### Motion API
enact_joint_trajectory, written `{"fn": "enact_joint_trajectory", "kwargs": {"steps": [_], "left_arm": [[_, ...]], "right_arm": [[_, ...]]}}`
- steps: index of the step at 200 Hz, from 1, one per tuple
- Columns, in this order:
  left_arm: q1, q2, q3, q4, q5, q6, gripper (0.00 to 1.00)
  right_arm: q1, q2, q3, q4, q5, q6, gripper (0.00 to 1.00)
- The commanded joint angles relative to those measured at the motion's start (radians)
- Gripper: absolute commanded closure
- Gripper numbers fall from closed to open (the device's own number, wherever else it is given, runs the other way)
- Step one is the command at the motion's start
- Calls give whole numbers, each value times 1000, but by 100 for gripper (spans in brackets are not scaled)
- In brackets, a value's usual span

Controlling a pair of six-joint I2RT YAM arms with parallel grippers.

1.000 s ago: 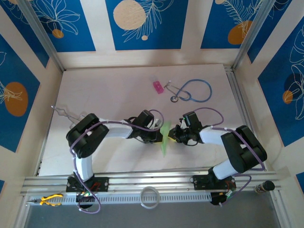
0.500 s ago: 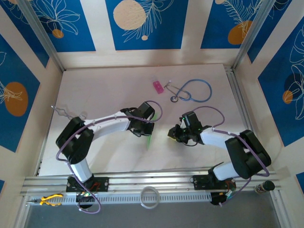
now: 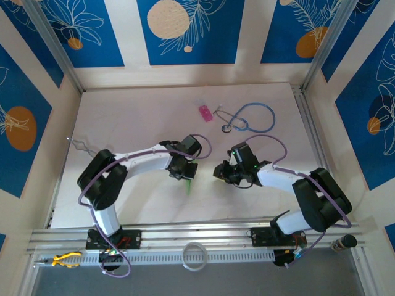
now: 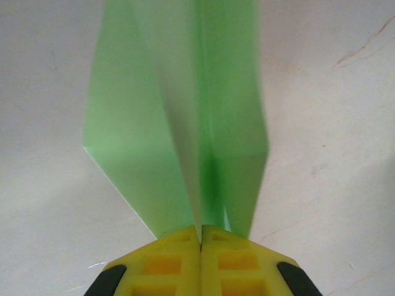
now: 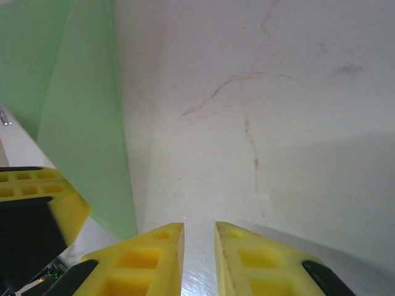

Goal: Fold a paper plane with a square sheet of paper (pick it up from the middle)
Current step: Turn over a paper plane at the center of the table.

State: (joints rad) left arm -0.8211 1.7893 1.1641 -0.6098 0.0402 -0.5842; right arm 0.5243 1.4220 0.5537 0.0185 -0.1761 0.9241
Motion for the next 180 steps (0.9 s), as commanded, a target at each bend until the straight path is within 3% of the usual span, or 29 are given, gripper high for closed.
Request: {"fn": "enact_joint_trajectory", "kwargs": {"steps": [1, 180], "left_arm": [[-5, 21, 20, -15, 21, 5, 95], [-4, 0, -20, 100, 137, -43, 90]], "right_arm": [[10, 9, 25, 13, -27, -16, 79], [71, 185, 98, 85, -96, -9, 80]]}}
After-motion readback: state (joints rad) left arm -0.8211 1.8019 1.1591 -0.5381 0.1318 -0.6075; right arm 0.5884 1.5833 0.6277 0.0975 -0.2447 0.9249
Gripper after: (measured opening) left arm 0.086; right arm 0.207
